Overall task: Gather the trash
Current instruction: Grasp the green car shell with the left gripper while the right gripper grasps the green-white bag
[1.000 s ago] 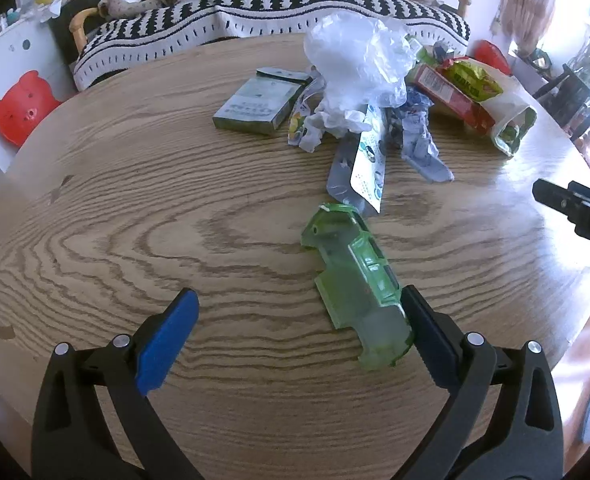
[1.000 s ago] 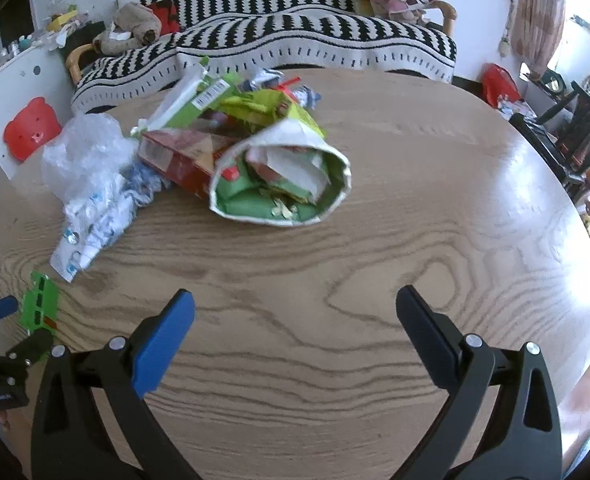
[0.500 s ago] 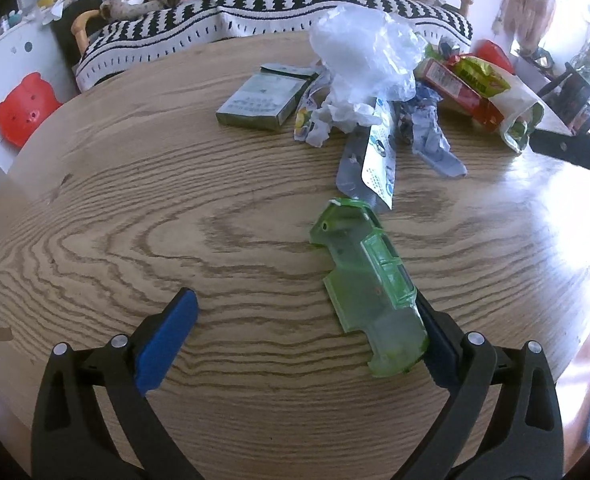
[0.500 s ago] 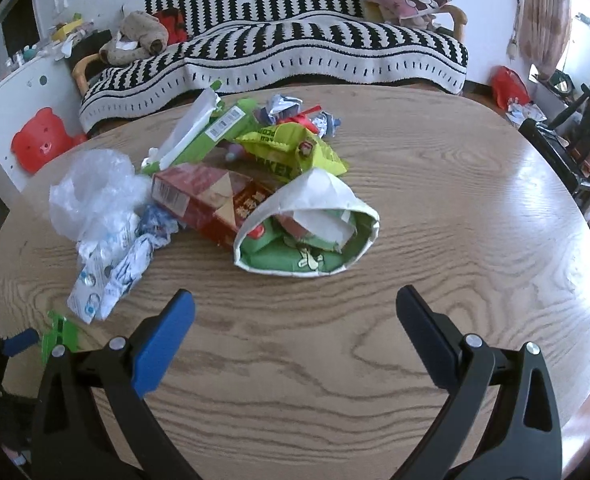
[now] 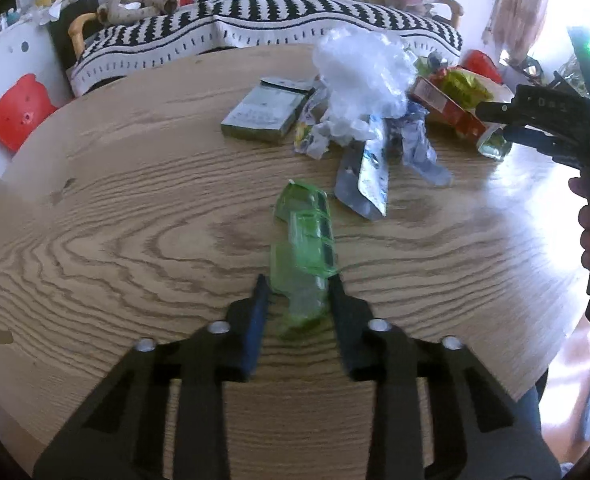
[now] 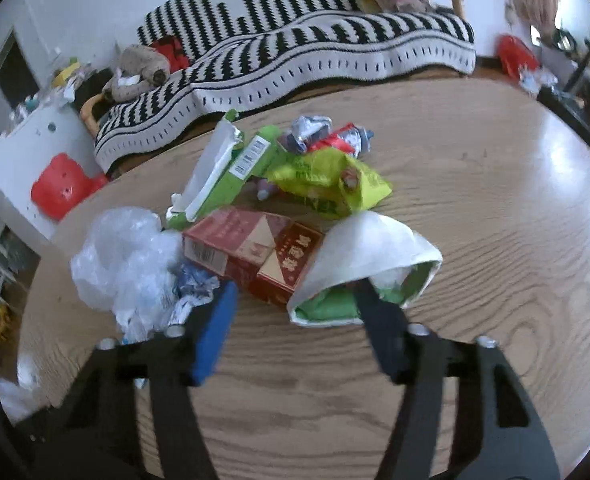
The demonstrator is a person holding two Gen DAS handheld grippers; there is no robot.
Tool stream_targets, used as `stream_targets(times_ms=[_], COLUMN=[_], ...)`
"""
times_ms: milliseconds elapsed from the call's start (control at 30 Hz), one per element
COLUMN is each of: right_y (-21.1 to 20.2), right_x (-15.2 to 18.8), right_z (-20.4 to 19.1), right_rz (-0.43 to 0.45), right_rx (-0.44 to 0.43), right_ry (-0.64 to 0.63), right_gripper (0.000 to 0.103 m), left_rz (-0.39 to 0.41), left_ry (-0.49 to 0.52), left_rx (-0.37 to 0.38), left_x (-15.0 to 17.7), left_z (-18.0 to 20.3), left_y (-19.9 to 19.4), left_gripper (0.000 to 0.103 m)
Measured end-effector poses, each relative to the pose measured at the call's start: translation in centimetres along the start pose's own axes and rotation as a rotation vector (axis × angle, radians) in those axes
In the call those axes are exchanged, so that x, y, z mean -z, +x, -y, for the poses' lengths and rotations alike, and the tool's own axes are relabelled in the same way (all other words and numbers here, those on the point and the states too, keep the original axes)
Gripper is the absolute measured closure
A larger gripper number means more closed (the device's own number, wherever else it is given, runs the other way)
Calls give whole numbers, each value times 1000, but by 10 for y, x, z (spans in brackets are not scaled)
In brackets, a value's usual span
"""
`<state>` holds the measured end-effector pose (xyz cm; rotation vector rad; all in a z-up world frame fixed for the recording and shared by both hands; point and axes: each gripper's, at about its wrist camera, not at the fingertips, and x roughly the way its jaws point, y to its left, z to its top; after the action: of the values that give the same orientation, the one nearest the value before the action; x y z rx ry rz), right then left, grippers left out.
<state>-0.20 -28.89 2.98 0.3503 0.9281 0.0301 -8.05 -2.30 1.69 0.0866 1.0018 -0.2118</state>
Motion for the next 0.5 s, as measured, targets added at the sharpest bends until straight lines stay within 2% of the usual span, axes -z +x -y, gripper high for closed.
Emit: stream_targets(times_ms=[33,67,200,300,500], right_y=[2,2,-8,-19,-32], right_x=[-1,-2,-5,-6,-3], right_z=[3,7,15,22,34], right_rz=[-2,2,44,67,90], right_rx=[-30,-58,-51,-32,-15], right_ry=[21,42,37,34,28], right_gripper=[82,89,94,96,97], left_rz=[3,3,18,29,55], left_ry=[6,11,33,12,-3], left_rx=[8,10,-1,12,36], left_x=[-1,-2,-10,-17,-24], left_z=[0,0,-1,-4,-2], left_y=[0,1,1,-2,-15], left_gripper=[79,80,81,81,81])
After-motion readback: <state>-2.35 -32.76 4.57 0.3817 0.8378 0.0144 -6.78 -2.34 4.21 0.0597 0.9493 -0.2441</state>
